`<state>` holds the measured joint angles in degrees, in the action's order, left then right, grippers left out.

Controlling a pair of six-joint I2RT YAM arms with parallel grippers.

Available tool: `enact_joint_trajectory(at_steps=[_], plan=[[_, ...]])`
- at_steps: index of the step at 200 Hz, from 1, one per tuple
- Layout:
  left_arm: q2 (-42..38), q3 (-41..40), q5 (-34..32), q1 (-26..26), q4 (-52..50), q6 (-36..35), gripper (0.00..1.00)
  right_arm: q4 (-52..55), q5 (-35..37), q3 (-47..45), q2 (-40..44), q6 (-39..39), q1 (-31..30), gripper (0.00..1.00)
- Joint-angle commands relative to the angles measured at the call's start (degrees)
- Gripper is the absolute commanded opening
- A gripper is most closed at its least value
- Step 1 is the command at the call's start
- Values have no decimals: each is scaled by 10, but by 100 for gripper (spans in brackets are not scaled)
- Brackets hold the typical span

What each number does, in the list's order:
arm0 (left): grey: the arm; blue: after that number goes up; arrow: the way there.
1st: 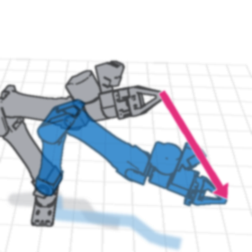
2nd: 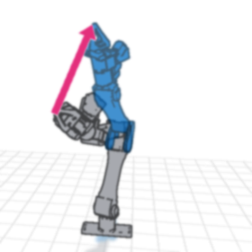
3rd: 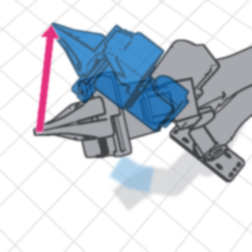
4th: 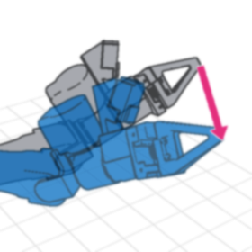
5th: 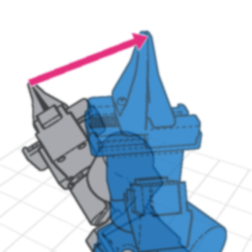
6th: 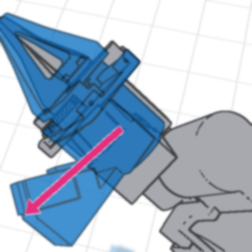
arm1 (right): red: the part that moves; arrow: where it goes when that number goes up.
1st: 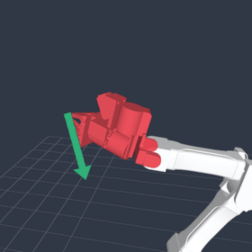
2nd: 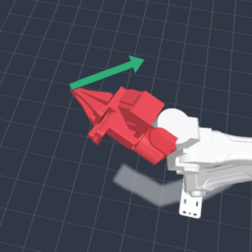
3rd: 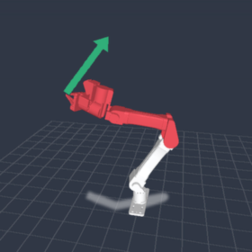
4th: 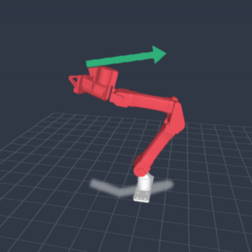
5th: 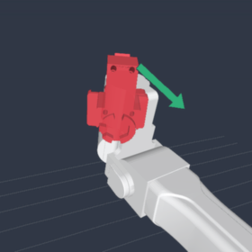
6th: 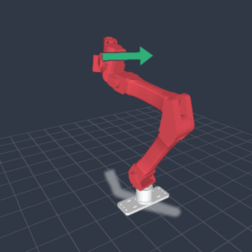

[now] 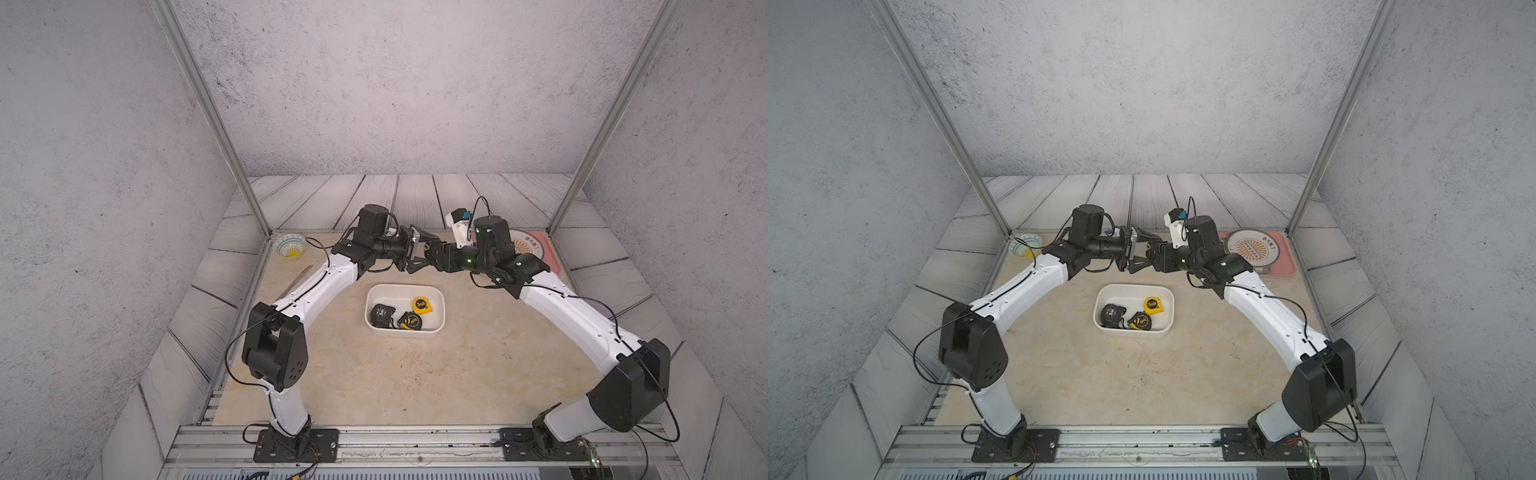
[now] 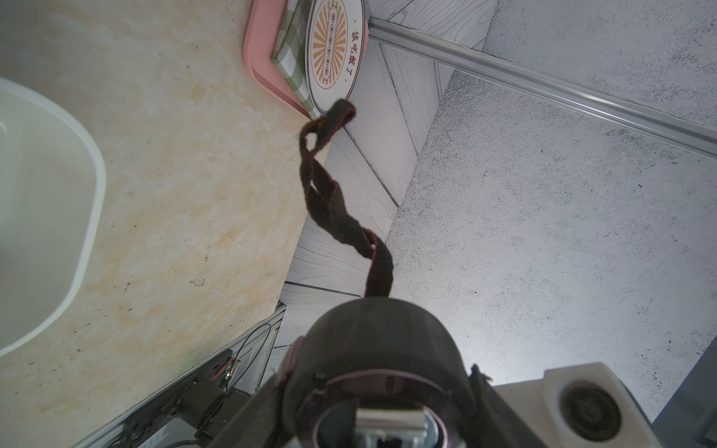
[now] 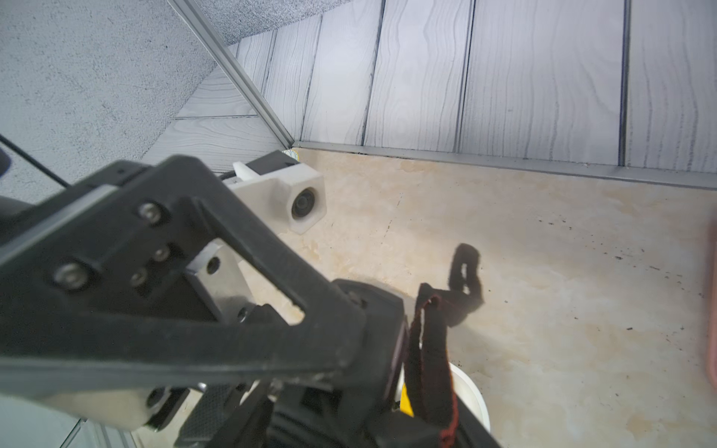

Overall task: Take the tape measure out of the storage box
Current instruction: Place the tape measure at the center of the board.

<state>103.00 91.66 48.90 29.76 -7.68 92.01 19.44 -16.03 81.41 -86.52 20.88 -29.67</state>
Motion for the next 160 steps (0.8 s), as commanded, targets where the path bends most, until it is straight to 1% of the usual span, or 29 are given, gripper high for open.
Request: enact_joint_trajectory(at_steps=[1,23,44,64,73,77,82,83,91,104,113,129,160], plan=[[-16,2,8,7,35,14,0,-8,22,16,-14,-5,-6,61],[-11,1,11,8,53,27,0,-4,23,23,-21,-4,-7,55],[-9,1,13,8,63,35,0,-4,23,30,-22,-4,-7,45],[-9,1,16,8,73,40,0,-1,23,37,-26,-3,-8,28],[-9,-2,17,8,83,44,0,1,22,39,-29,-2,-8,15],[-9,-4,18,8,88,46,0,2,22,39,-29,-3,-8,8],[-8,-5,19,8,91,48,5,2,23,40,-31,-1,-8,0],[-7,-5,19,8,92,48,6,2,23,40,-31,-1,-9,0],[-7,-5,19,8,94,48,12,6,27,39,-32,-1,-9,0],[-6,-6,21,8,101,50,19,7,29,40,-32,-2,-9,0],[-6,-8,22,8,108,53,29,7,33,40,-31,-1,-10,0],[-6,-10,26,8,117,56,51,9,43,40,-28,-2,-10,0],[-6,-18,30,4,135,58,75,10,72,33,-11,-8,-10,0]])
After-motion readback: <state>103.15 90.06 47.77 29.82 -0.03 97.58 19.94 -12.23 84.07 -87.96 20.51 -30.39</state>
